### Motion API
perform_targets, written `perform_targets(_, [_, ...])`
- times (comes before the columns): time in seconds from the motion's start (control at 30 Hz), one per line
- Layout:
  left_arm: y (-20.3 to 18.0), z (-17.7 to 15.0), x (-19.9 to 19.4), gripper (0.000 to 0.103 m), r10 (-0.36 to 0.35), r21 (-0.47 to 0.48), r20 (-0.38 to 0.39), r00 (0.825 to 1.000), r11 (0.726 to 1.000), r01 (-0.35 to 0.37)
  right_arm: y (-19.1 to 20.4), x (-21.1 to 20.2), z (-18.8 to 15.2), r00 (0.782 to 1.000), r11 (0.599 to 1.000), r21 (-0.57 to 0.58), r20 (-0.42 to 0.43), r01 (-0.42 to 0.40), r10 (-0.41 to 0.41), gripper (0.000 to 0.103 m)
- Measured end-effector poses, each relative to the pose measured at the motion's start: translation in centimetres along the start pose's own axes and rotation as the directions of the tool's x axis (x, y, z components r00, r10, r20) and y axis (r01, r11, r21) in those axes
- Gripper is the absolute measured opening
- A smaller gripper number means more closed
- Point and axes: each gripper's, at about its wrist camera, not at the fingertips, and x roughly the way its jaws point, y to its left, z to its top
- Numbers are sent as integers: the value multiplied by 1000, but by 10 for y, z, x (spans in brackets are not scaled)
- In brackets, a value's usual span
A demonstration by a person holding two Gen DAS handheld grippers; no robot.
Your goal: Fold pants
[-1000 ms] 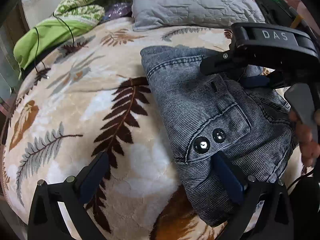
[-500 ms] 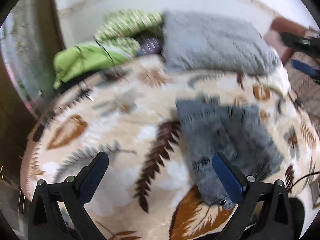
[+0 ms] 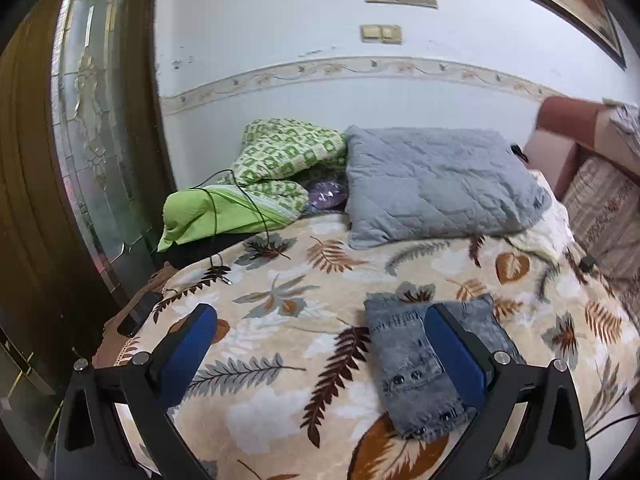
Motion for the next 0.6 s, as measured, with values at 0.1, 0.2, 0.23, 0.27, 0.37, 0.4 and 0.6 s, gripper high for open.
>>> perform_targets(0.1, [-9,-14,6,103,6,31,-52,999,1000,-5,-18,12,-23,991,998,66,-130,-4,13,103])
perform_targets(0.2, [-13,-28,19,103,17,44,-116,993,999,-11,-42,24,-45,963,988,152,-265,-4,45,103])
perform_targets(0.23, [-14,-31,21,103,21,49,-128,992,999,-14,-49,26,-51,957,983,182,-285,-8,61,103])
perform_targets(0.27, [-16,-36,25,103,28,57,-142,989,998,-20,-58,26,-60,948,975,220,-305,-16,85,103])
perform_targets(0.37, [-18,-47,34,103,35,70,-179,983,997,-23,-78,35,-79,923,941,338,-352,-29,154,103])
perform_targets(0.4, [-18,-50,40,103,27,65,-204,979,998,-14,-83,37,-84,918,930,367,-359,-29,170,103])
perform_targets(0.6, [-12,-64,73,103,-7,-2,-323,946,1000,6,-108,68,-107,863,865,499,-417,-45,285,103])
